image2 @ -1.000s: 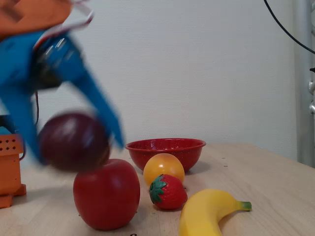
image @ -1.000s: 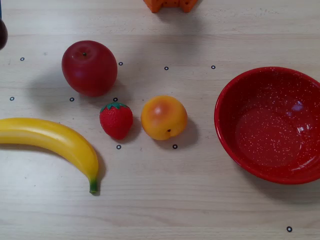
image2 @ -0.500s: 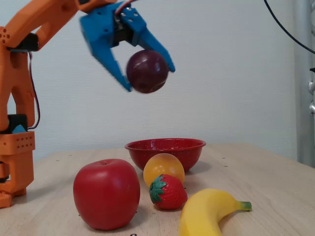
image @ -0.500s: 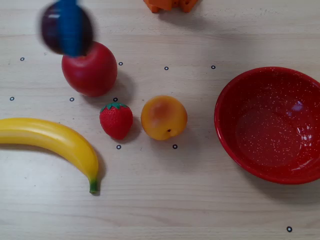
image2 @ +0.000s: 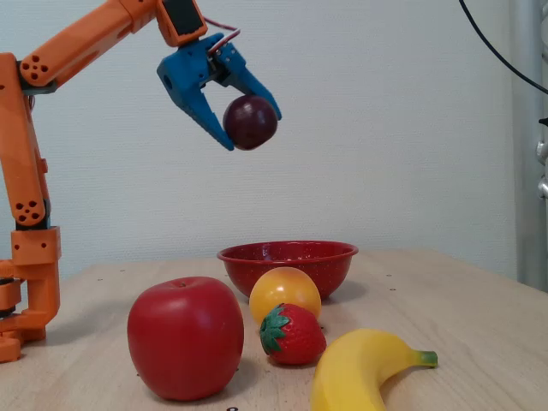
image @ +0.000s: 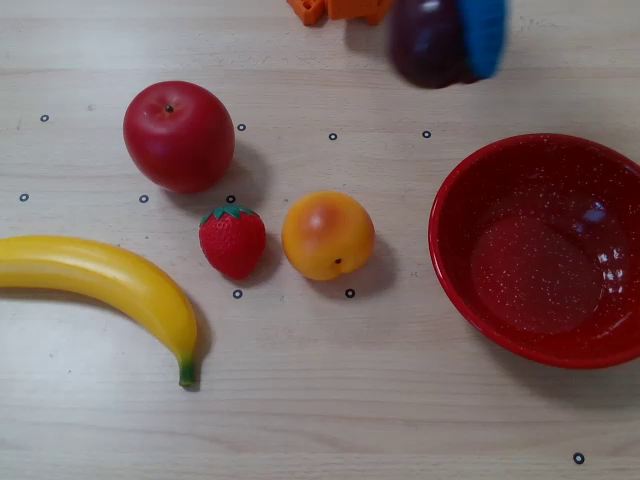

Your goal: Put plum in the red bowl.

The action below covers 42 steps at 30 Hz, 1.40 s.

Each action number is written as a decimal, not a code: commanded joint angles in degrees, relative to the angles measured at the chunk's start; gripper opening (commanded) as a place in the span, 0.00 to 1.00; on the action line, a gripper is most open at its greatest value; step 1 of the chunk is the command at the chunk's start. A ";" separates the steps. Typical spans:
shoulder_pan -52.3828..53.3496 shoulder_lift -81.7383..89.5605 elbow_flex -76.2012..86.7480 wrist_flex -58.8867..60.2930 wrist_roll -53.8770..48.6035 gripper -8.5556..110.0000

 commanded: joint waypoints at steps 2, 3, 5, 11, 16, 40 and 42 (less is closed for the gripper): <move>7.03 0.35 -4.04 -0.88 -10.11 0.07; 8.44 -0.70 -4.04 -2.64 -11.95 0.07; 10.90 -3.08 -4.04 -5.62 -14.41 0.07; 15.91 -12.13 -5.45 -10.72 -16.96 0.07; 17.49 -21.88 -8.88 -13.27 -16.61 0.07; 13.27 -38.41 -18.28 -11.34 -3.69 0.52; 12.66 -36.21 -18.28 -9.67 -3.78 0.52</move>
